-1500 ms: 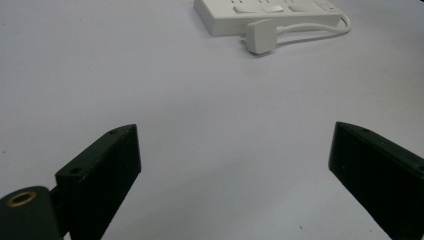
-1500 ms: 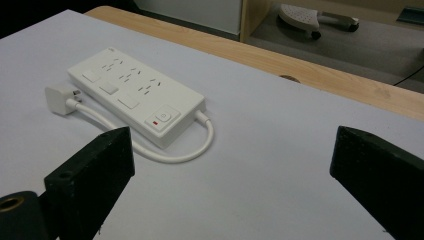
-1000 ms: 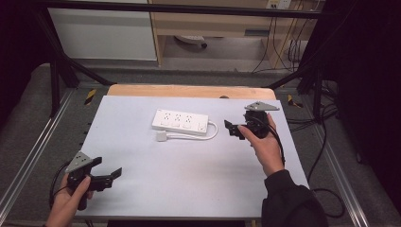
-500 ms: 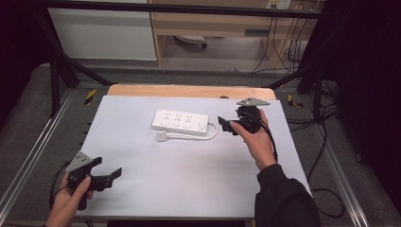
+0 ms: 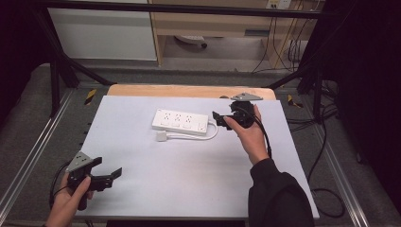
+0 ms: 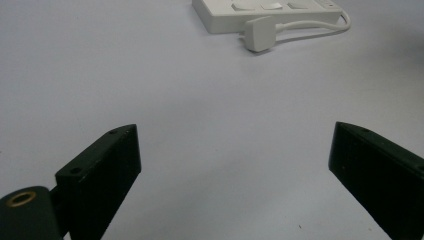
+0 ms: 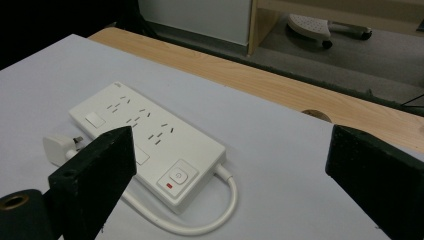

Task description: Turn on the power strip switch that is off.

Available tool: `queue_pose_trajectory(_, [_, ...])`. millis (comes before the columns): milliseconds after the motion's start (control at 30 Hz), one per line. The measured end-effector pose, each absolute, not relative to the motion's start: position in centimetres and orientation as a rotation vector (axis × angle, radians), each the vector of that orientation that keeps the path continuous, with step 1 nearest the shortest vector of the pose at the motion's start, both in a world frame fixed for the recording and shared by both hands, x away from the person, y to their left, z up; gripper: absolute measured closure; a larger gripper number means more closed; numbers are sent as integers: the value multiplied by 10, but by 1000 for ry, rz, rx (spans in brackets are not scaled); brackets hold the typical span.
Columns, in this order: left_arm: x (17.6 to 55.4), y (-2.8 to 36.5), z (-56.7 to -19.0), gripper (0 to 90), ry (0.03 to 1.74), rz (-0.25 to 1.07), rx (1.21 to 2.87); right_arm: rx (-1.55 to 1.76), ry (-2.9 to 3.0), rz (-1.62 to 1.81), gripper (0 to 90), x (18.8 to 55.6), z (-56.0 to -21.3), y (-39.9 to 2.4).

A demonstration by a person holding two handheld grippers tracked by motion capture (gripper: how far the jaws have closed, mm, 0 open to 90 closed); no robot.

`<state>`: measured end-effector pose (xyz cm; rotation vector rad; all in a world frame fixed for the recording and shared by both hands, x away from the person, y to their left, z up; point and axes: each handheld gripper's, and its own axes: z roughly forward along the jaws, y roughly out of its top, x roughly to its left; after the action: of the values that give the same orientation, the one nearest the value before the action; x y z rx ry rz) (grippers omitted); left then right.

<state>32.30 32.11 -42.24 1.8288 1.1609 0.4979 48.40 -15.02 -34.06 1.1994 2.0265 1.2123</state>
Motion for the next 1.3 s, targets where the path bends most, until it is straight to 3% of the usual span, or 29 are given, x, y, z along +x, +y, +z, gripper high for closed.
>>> queue_pose_trajectory(633, [323, 321, -422, 65, 1161, 495, 1830, 1191, 2009, 1240, 81, 500, -340, -124])
queue_pose_trajectory(1033, [323, 321, -422, 64, 1162, 493, 1835, 1186, 2008, 1272, 143, 507, -338, -110])
queue_pose_trajectory(1300, [323, 322, -423, 65, 1161, 491, 1834, 1196, 2022, 1268, 68, 510, -340, -103])
